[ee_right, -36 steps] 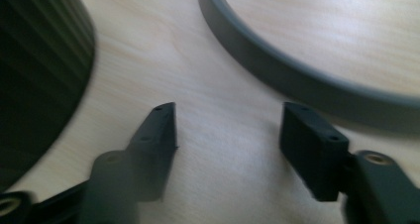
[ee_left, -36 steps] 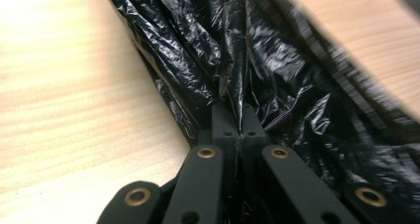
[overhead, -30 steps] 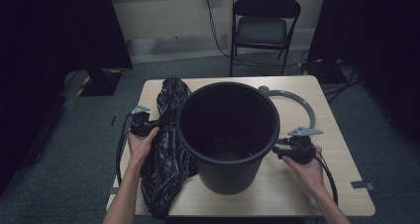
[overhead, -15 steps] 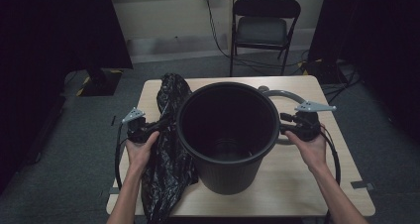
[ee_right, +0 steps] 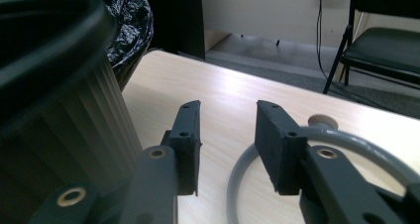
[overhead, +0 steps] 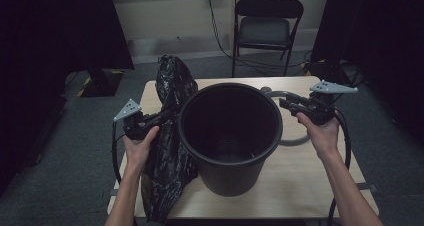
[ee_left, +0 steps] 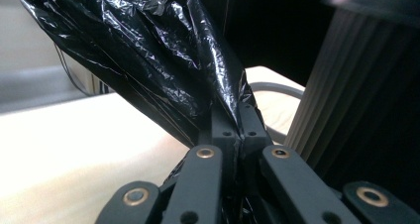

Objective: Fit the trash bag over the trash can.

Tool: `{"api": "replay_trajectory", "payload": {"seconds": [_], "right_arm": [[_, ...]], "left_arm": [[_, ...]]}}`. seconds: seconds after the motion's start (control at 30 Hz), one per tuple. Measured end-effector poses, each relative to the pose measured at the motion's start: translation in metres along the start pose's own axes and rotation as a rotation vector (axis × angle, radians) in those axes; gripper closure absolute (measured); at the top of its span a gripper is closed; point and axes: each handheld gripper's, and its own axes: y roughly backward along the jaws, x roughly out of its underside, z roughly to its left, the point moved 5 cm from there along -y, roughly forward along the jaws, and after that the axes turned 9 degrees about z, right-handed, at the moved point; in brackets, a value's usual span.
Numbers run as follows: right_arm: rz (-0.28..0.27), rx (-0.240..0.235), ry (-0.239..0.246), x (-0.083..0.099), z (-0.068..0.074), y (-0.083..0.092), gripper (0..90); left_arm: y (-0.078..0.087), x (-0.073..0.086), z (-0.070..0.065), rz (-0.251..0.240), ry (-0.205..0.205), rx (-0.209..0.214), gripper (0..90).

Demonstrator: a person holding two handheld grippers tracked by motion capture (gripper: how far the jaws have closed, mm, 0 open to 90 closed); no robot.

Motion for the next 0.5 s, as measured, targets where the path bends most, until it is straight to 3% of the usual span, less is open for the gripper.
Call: {"api": "replay_trajectory", "payload": {"seconds": [0.17, 0.27, 0.3, 0.43, 0.47, 0.5], "right_arm": [[-0.019, 0.011, -0.004, -0.021, 0.005, 0.008, 56.9], [-0.041, 0.014, 0.036, -0.036, 0.010, 0.017, 54.1], [-0.065, 0.001, 0.043, -0.046, 0.015, 0.024, 53.2], [-0.093, -0.026, 0.070, -0.055, 0.030, 0.029, 51.6], [-0.095, -0.054, 0.092, -0.059, 0.042, 0.030, 49.7], [-0.095, -0.054, 0.092, -0.059, 0.042, 0.030, 49.7]], "left_arm": [[0.011, -0.017, -0.011, -0.020, -0.035, -0.002, 89.1], [0.023, -0.029, -0.014, -0.070, -0.029, 0.025, 89.1], [0.026, -0.033, -0.016, -0.083, -0.028, 0.029, 89.2], [0.032, -0.045, -0.030, -0.110, -0.080, 0.034, 89.1], [0.032, -0.047, -0.037, -0.119, -0.085, 0.035, 88.7], [0.034, -0.050, -0.044, -0.128, -0.106, 0.043, 88.7]]}}
